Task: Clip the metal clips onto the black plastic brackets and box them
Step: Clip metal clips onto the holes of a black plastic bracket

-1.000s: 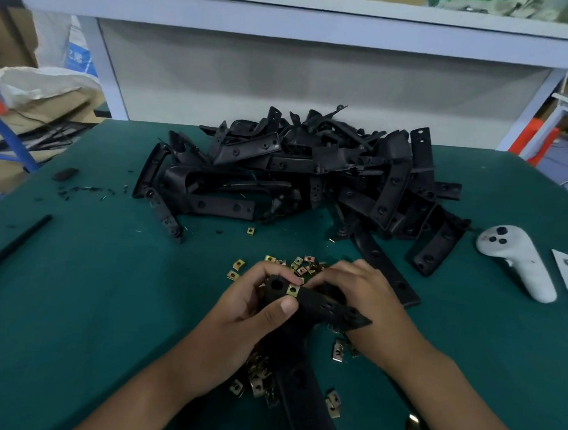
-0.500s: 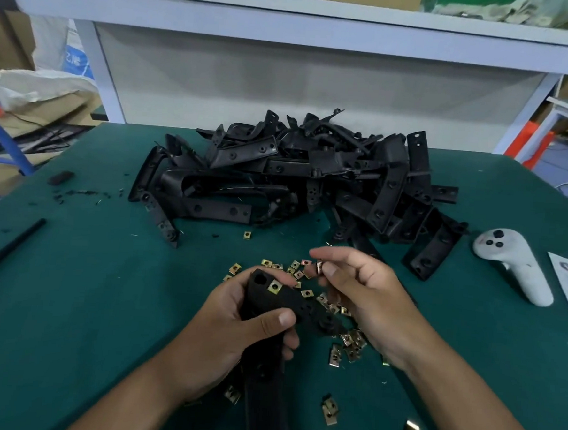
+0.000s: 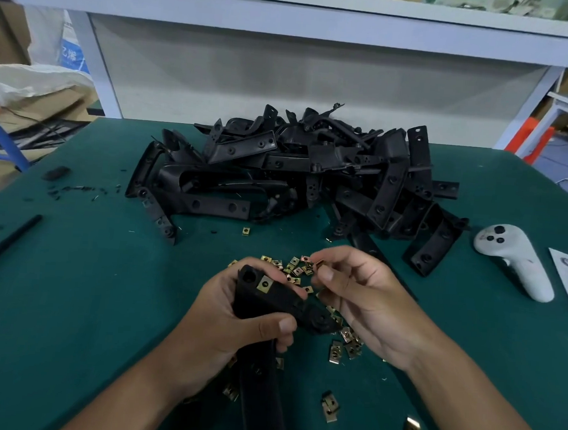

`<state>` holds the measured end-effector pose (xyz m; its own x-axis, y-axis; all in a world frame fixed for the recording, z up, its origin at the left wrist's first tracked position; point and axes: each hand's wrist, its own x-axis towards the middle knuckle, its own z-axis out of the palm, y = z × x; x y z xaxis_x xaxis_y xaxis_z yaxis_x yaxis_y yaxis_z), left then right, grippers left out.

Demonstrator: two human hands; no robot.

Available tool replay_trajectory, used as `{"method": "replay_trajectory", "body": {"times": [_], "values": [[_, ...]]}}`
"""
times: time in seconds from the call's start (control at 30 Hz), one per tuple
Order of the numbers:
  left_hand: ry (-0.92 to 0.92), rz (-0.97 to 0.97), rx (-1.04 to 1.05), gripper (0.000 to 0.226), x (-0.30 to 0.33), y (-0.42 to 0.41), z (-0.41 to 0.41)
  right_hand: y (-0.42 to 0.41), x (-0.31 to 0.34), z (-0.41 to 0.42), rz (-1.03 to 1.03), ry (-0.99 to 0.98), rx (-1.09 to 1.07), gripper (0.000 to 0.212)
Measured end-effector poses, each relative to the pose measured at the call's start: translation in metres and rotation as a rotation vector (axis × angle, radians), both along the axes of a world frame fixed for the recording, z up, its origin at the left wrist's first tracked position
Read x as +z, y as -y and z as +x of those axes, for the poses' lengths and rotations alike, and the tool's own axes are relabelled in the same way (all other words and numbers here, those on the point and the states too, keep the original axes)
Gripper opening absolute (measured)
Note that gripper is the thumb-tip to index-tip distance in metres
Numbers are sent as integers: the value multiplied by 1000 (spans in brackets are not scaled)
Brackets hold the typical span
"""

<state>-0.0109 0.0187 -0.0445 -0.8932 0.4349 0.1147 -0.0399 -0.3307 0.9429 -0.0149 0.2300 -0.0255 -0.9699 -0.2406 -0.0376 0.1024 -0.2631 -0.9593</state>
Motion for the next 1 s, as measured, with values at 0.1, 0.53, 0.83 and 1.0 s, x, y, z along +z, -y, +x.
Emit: {"method": "replay_trajectory", "body": {"times": [0.1, 0.53, 0.83, 1.0], "values": [[13, 6, -3, 33, 2, 0, 1, 0, 2, 2, -8, -3, 32, 25], [27, -15, 42, 34, 4, -2, 1, 1, 8, 5, 5, 29, 49, 16], [28, -26, 45, 34, 4, -3, 2, 1, 9, 6, -3, 46, 99, 18], [19, -19, 30, 41, 4, -2, 1, 1, 8, 5, 27, 52, 118, 37]]}}
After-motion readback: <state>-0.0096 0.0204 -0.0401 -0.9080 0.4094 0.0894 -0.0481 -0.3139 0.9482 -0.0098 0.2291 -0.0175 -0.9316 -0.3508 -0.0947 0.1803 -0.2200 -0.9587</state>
